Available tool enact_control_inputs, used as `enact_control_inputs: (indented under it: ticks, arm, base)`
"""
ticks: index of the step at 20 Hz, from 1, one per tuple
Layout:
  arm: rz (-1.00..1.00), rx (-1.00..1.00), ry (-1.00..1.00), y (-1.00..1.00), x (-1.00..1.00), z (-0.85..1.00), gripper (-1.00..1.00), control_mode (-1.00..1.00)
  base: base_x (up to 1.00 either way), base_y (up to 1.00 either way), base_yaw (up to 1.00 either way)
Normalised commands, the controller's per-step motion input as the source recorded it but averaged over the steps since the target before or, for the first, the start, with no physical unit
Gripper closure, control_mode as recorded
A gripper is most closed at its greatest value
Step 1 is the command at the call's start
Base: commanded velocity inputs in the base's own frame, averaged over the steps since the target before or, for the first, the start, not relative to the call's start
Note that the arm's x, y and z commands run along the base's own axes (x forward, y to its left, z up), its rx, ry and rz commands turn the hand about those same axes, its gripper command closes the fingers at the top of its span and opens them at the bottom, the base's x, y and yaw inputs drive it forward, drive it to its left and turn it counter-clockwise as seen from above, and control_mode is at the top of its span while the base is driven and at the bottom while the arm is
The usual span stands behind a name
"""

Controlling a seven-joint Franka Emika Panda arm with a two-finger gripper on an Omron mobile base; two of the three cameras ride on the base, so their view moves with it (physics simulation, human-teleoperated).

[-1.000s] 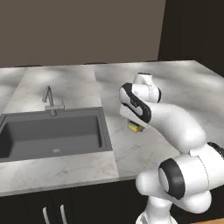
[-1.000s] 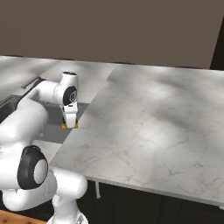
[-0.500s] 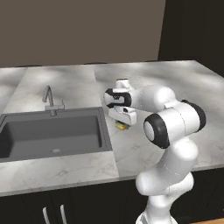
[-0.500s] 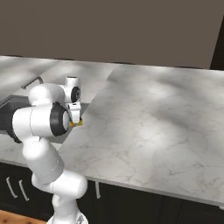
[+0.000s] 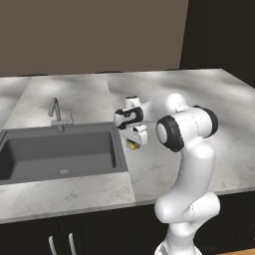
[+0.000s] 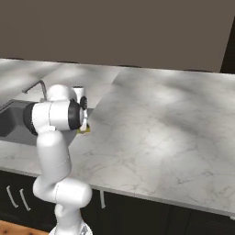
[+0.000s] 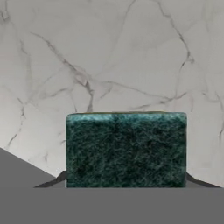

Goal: Restock the sink supplies by placing the sponge and soap dispenser on the counter and next to the sink. Make sure the soap dispenser is upright.

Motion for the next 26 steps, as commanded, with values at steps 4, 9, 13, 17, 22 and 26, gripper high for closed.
enact_control_inputs:
  ticks: [4, 9, 13, 17, 22, 26]
  arm:
    - [-0.01, 0.0, -0.04, -0.01, 0.18, -0.73, 1.0, -1.0]
    - [0.0, 0.0, -0.04, -0.09, 0.16, -0.52, 1.0, -1.0]
    - [0.0, 0.0, -0.04, 0.0, 0.17, -0.47, -1.0, -1.0]
    - [0.0, 0.0, -0.06, -0.02, 0.0, -0.25, -1.0, -1.0]
    - [0.0, 0.0, -0.1, -0.04, -0.06, -0.01, -1.0, -1.0]
    - [0.0, 0.0, -0.16, -0.01, -0.12, 0.21, -1.0, -1.0]
  base:
    - [0.0, 0.0, 0.0]
    - [0.0, 0.0, 0.0]
    - [0.0, 0.0, 0.0]
    - [0.0, 0.0, 0.0]
    - [0.0, 0.0, 0.0]
    - [0.0, 0.0, 0.0]
